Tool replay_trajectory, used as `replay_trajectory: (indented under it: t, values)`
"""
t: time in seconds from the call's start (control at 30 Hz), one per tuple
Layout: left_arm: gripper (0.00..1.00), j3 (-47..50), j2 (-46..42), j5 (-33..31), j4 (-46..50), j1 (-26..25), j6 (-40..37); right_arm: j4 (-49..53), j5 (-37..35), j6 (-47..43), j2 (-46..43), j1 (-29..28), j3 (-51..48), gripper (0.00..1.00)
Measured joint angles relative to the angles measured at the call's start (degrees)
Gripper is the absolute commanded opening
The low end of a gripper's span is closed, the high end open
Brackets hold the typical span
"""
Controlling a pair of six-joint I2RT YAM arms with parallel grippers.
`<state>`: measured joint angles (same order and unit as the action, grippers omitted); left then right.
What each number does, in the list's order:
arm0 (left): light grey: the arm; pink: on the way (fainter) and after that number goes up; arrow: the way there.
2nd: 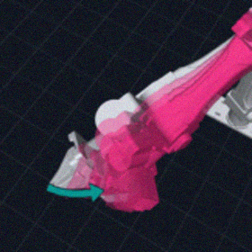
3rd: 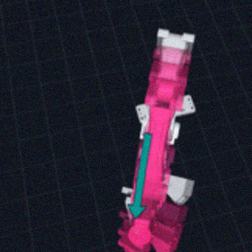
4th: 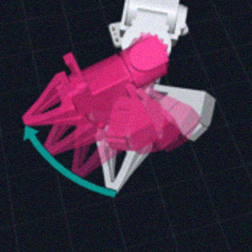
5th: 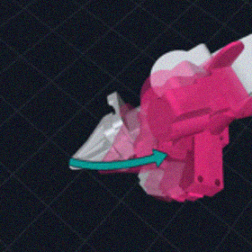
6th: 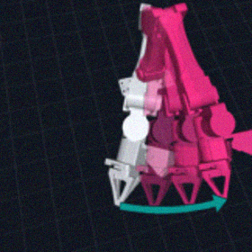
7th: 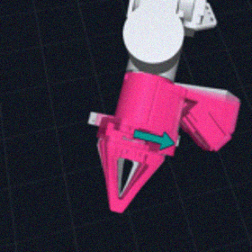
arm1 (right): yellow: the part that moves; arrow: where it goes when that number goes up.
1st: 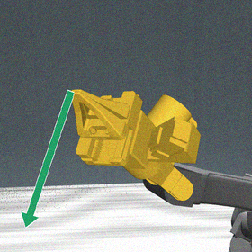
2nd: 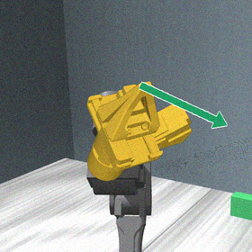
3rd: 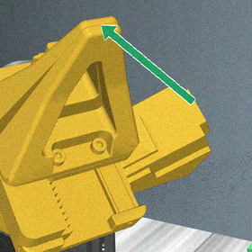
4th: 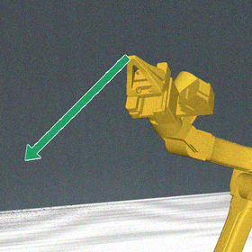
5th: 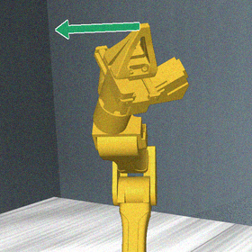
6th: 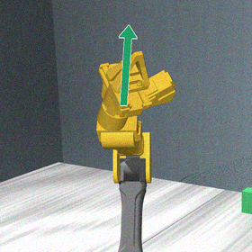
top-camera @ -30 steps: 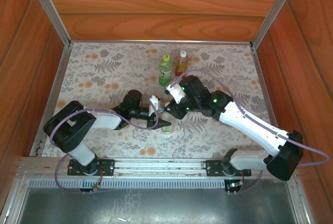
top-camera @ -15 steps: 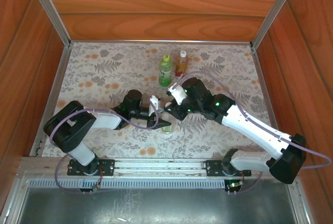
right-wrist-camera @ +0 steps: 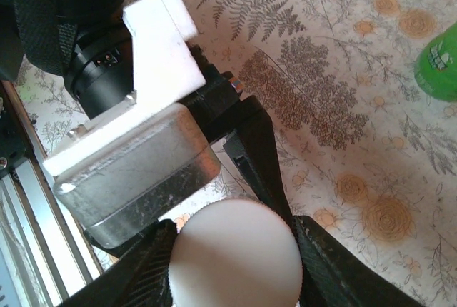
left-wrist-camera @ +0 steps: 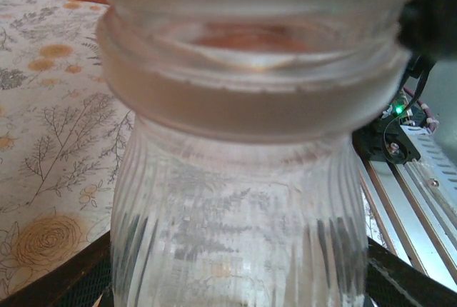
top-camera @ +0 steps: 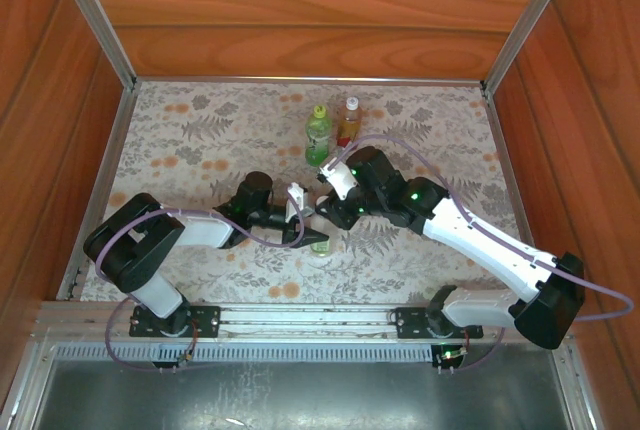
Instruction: Screw on the bottle caps
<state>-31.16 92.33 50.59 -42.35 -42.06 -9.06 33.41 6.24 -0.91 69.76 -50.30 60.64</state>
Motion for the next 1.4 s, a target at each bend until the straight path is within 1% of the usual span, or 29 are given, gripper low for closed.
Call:
replay_trajectory:
  t: [0.23, 0.5, 0.6, 0.73, 0.87, 0.93, 1.07, 1.13, 1.27, 1.4]
  values:
    - [0.65, -0.02, 0.0, 0.09, 0.11, 0.0, 0.0, 1.75, 0.0, -0.07, 0.0, -0.31, -0.2, 0.55]
    - [0.65, -0.09, 0.0, 0.09, 0.22, 0.0, 0.04, 2.69, 0.44, 0.02, -0.37, -0.35, -0.37, 0.71]
    - [0.65, -0.09, 0.0, 0.09, 0.22, 0.0, 0.04, 3.06, 0.98, -0.24, -2.16, -0.35, -1.29, 0.73]
    - [0.65, -0.09, 0.0, 0.09, 0.22, 0.0, 0.04, 3.56, 1.73, -0.24, -6.36, -0.35, -2.69, 0.72]
    - [0.65, -0.09, 0.0, 0.09, 0.24, 0.0, 0.02, 2.6, 0.83, 1.57, -8.92, -0.28, -2.82, 0.69]
    - [0.65, -0.09, 0.0, 0.09, 0.24, 0.0, 0.02, 1.99, 0.28, 2.86, -8.61, 0.04, -2.67, 0.67]
    - [0.65, -0.09, 0.0, 0.09, 0.24, 0.0, 0.0, 1.42, -0.68, 5.49, -5.46, 1.11, -1.36, 0.56]
    - [0.65, -0.09, 0.0, 0.0, 0.24, 0.0, 0.04, 1.36, -1.07, 6.45, -3.52, 1.68, -0.5, 0.53]
    - [0.65, -0.09, 0.0, -0.13, 0.24, 0.07, 0.07, 1.2, -0.55, 7.48, -2.16, 1.97, -0.09, 0.53]
    - [0.65, -0.09, 0.0, -0.07, 0.26, 0.07, 0.09, 1.29, -0.59, 7.89, -2.43, 1.99, -0.09, 0.57]
